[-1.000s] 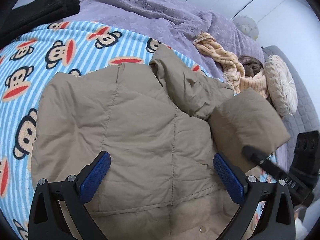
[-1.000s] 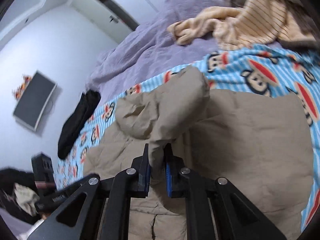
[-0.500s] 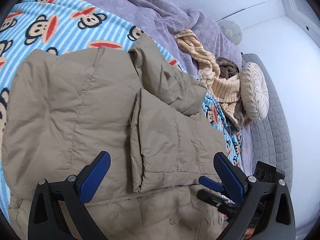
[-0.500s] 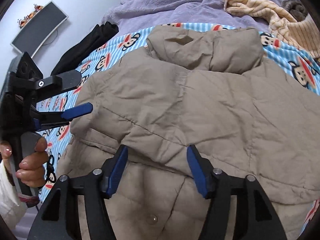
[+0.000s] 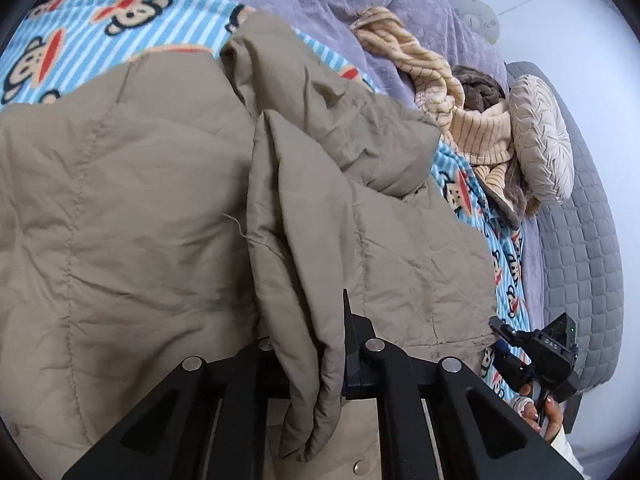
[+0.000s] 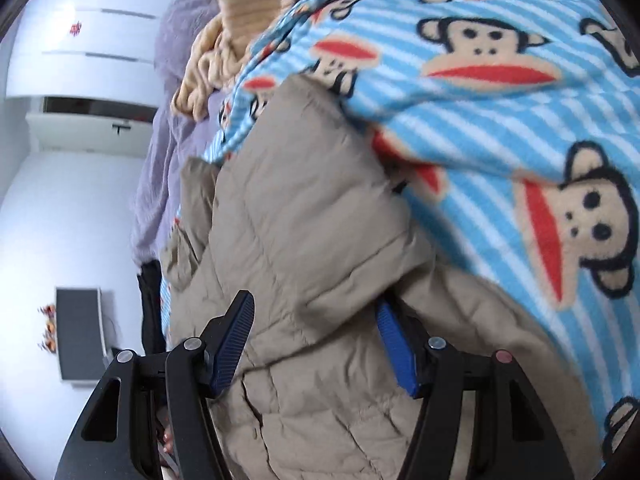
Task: Fold large clothes
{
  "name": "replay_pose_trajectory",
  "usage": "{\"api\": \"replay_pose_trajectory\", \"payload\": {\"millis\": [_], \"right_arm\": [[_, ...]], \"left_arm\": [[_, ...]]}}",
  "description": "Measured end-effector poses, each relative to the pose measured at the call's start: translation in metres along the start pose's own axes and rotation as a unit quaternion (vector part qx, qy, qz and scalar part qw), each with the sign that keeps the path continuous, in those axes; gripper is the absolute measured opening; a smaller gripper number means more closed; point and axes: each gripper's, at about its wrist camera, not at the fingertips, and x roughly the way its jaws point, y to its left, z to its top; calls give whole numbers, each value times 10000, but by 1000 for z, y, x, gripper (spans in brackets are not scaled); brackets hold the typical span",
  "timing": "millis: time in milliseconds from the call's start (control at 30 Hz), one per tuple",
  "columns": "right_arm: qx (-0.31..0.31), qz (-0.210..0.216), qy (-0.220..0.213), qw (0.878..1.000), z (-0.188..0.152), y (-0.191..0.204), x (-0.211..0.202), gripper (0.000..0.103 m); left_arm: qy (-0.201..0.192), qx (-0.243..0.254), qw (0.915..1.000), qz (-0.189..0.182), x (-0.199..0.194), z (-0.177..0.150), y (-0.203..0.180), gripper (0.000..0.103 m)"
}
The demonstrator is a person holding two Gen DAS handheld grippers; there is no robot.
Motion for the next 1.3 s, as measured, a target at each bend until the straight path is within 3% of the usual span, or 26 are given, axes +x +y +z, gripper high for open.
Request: {"api": "replay_pose_trajectory", "payload": {"millis": [33, 67, 100, 300, 433, 533, 600, 633, 767, 867, 900, 967, 1067, 1167, 1300], "right_arm": [[68, 51, -89, 9999, 5, -2, -1, 54], [81, -4, -112, 9999, 10, -1, 0, 22], [40, -74, -94, 9999, 13, 1, 2, 10], [-987, -276, 123, 9947, 18, 34, 23, 10], [-911, -567, 336, 9937, 14, 15, 48, 10], [-761, -521, 290, 9953, 13, 8, 46, 9], [-803, -609, 315, 9944, 12, 10, 40, 11], [-851, -686, 368, 9933, 11, 13, 38, 13], [-1160, -1053, 387, 9869, -2, 25, 10, 57], [-1725, -1309, -45, 9763, -15, 40, -20, 53], [-1959, -1379, -225, 9706, -16, 46, -27, 34], [-2370, -1536, -381, 9585, -12, 60, -32, 12], [-2500, -1357, -352, 9581, 3, 73, -23, 12], [-2769, -1450, -243, 9496, 11, 83, 2, 12], [-2829, -1814, 44, 9419, 16, 70, 41, 12]], "left_arm": [[-145, 55, 9999, 31, -8, -2, 0, 13], [-253, 81, 9996, 104, -16, -4, 1, 13], [-311, 77, 9993, 205, -21, -7, 5, 13], [-139, -86, 9979, 622, -10, -20, 36, 13], [-161, -165, 9965, 807, -7, -19, 36, 13], [-330, -112, 9912, 1275, -20, -19, 32, 27], [-559, 16, 9838, 1706, -36, -20, 28, 48], [-698, 77, 9799, 1865, -45, -20, 28, 49], [-988, 330, 9762, 1901, -73, -16, 24, 49], [-1107, 637, 9778, 1663, -80, -8, 9, 49], [-1122, 753, 9783, 1569, -80, -5, 3, 49], [-1075, 982, 9783, 1476, -71, -2, -10, 49], [-865, 1070, 9765, 1660, -41, 1, -18, 49], [-606, 922, 9730, 2027, -12, -1, -4, 49], [-489, 733, 9782, 1880, 3, -3, 18, 49]]}}
